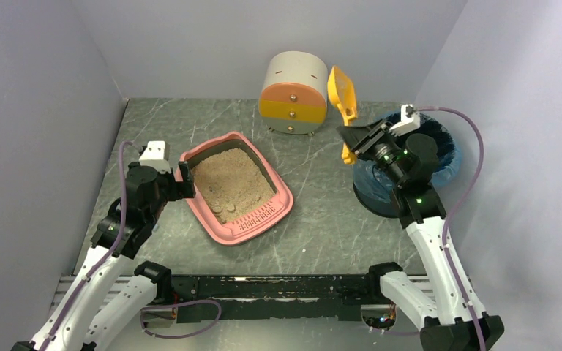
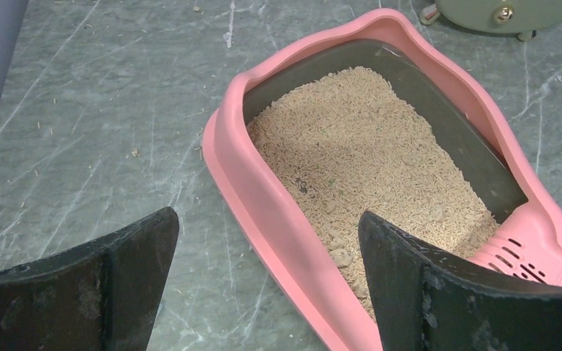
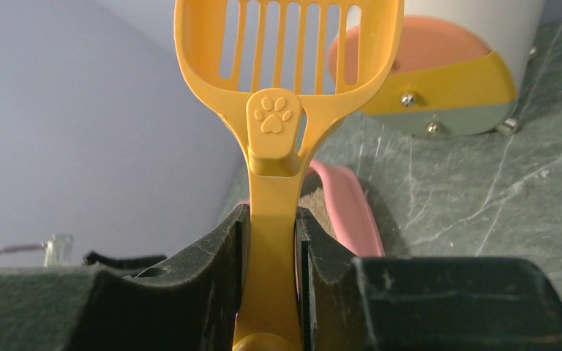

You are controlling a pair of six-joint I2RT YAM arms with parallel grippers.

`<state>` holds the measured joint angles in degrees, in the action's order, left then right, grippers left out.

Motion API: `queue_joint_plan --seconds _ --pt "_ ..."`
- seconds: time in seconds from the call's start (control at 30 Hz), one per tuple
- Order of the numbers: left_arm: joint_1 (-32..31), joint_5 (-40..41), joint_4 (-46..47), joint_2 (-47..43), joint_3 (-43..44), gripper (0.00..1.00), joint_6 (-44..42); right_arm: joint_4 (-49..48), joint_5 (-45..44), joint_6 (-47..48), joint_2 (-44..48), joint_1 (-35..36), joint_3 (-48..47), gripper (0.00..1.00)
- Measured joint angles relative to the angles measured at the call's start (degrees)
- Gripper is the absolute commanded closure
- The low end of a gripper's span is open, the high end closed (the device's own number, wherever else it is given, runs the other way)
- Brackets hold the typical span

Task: Clean the litter box

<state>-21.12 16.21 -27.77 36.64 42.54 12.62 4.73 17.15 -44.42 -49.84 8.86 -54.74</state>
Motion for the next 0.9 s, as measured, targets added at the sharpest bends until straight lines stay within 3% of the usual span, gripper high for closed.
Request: queue_joint_plan --seconds 0.57,0.9 --pt "0.0 2.47 -2.29 -0.96 0.92 0.03 0.24 2.19 -1.7 10.47 -6.82 22.01 7.54 1.0" --pt "0.0 4.68 -2.25 -5.01 0.92 0.03 0.24 -4.15 -15.65 34.14 -8.04 41.44 10.86 1.0"
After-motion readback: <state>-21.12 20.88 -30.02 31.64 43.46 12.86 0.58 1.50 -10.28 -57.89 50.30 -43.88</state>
